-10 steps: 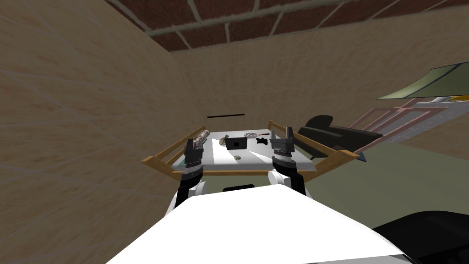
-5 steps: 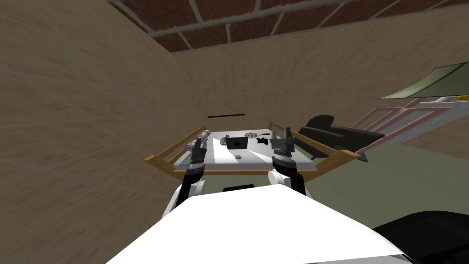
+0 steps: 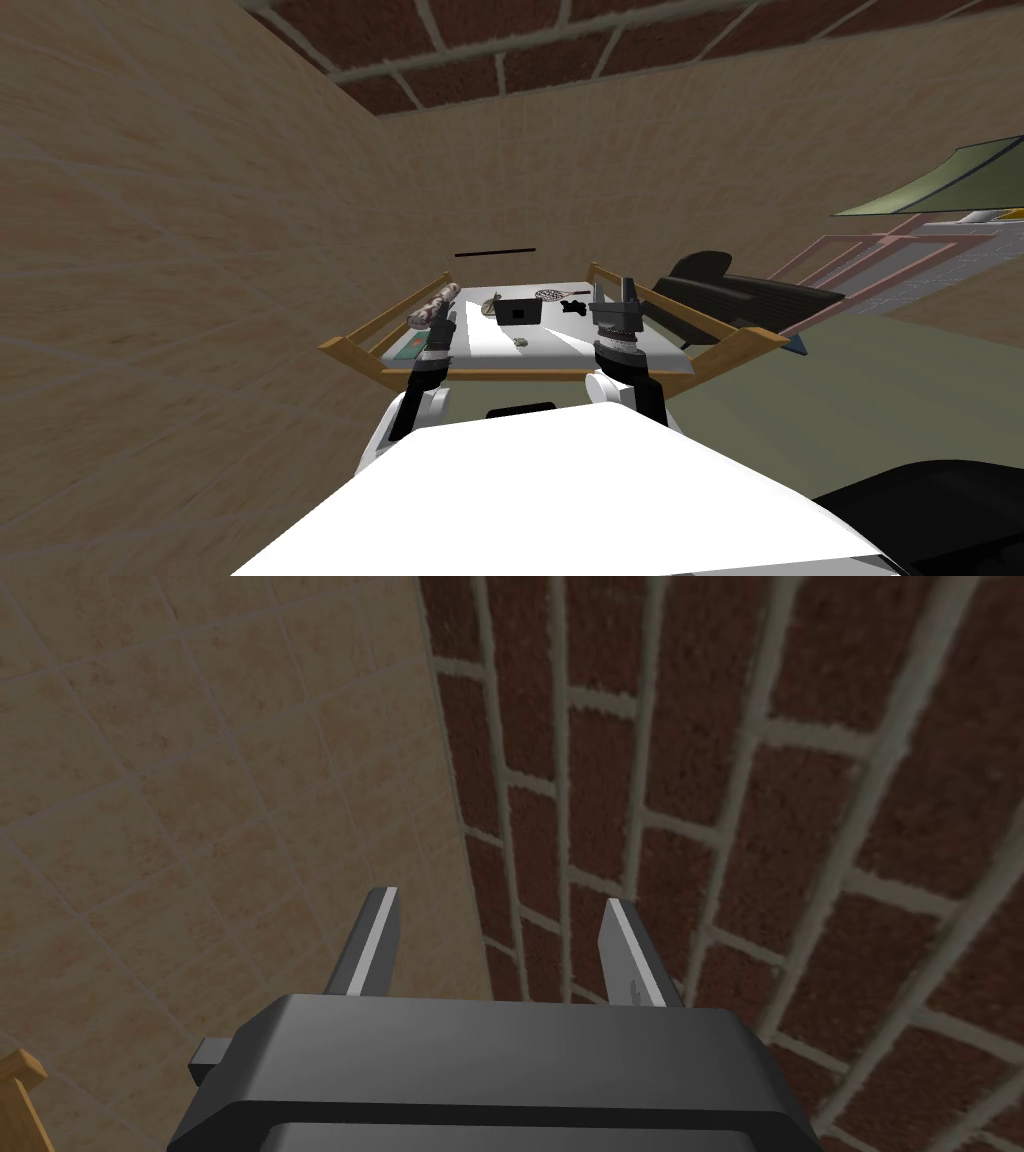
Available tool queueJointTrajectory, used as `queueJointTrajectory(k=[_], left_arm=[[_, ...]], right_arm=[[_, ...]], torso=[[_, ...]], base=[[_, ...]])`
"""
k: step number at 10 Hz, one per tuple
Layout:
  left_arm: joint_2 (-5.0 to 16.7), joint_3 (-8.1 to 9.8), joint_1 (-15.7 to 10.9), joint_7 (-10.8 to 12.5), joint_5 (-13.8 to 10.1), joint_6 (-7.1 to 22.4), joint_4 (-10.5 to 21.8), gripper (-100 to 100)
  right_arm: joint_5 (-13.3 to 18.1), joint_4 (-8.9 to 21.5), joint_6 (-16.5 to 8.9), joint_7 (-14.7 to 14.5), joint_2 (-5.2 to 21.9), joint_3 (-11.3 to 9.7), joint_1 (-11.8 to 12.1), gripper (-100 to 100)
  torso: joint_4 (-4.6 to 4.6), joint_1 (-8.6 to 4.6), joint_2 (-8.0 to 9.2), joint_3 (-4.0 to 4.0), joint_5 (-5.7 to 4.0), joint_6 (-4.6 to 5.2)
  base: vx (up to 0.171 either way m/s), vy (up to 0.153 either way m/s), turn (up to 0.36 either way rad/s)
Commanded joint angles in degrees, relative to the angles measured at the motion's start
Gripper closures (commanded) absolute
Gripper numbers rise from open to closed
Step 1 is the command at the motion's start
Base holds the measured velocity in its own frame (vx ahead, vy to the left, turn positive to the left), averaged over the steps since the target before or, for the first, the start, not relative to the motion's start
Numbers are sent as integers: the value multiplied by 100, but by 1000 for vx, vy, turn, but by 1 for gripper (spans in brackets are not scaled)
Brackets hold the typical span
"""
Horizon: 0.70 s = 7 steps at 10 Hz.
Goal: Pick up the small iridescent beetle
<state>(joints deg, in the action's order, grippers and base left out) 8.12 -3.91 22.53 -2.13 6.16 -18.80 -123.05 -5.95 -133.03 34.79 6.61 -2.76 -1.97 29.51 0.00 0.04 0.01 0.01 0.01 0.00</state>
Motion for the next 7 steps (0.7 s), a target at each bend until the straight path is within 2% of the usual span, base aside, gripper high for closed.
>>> queueJointTrajectory(k=[1,2,4,7], left_arm=[[99,-27,-120,-37,41,286,180,-100],[99,-27,-120,-37,41,414,180,-100],[216,-26,-410,-69,80,838,488,-100],[262,-25,-568,-82,96,1300,669,-100]], right_arm=[[0,0,0,0,0,0,0,0],[0,0,0,0,0,0,0,0],[0,0,0,0,0,0,0,0],[0,0,0,0,0,0,0,0]], torso=[[0,0,0,0,0,0],[0,1,2,1,0,-1],[0,-2,2,1,0,0],[0,-3,1,1,-1,0]], base=[[-15,13,23],[-13,8,7],[-16,4,20],[-12,0,10]])
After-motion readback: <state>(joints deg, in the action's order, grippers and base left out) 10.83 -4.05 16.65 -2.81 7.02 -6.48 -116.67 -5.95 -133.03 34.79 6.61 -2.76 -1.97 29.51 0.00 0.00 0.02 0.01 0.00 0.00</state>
